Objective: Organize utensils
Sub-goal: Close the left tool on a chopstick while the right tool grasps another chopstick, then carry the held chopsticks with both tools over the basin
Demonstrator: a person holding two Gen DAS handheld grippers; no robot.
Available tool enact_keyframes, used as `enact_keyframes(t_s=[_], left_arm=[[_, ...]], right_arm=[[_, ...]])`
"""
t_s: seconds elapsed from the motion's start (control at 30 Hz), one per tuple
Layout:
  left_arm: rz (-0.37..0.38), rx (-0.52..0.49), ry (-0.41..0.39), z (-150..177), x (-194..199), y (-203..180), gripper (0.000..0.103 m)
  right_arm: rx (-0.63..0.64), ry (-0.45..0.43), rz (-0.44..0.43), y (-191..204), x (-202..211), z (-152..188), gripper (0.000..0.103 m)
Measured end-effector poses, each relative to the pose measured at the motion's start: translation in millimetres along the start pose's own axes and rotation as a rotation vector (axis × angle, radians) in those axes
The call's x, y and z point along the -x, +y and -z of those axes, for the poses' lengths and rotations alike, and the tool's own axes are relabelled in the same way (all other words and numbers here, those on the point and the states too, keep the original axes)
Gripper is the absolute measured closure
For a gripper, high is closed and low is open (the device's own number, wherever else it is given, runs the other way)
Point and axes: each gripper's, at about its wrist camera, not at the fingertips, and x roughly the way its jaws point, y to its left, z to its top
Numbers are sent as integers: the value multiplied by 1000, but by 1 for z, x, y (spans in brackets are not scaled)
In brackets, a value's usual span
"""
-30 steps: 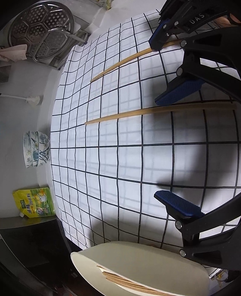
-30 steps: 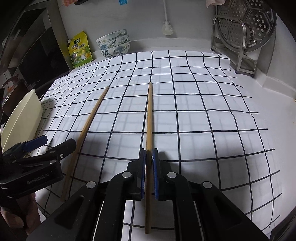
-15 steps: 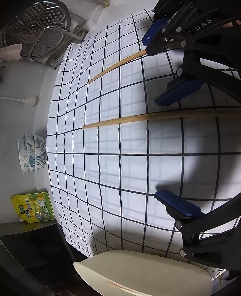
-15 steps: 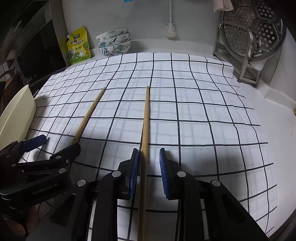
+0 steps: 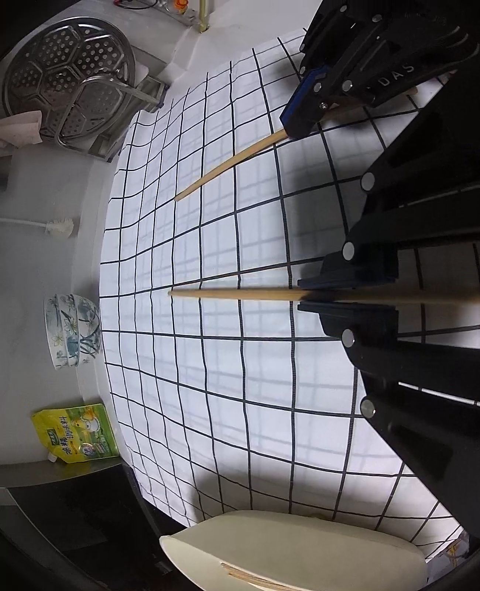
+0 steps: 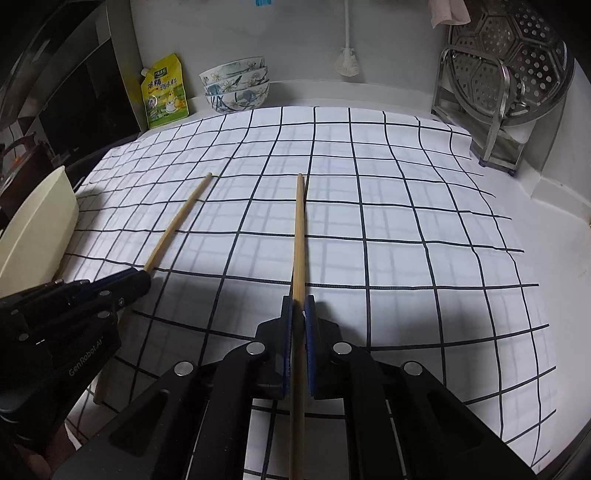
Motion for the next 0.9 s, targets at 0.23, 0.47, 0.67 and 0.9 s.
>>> enact_keyframes(t_s=[0.23,0.47,0.67,0.9], left_arm=[[29,40,-41,-2,29,18,96],[26,73,-131,-10,79,53,96],[-36,122,-204,-11,118,105,96],[-156,225,-238,-4,139,186,96]], right_arm=[[-37,-37,-49,6,17,-4,97],[-34,-89,-125,36,39,-18,97],[17,-139,-228,91,53,-43,97],[115,-142,-357,178,46,-69,97]])
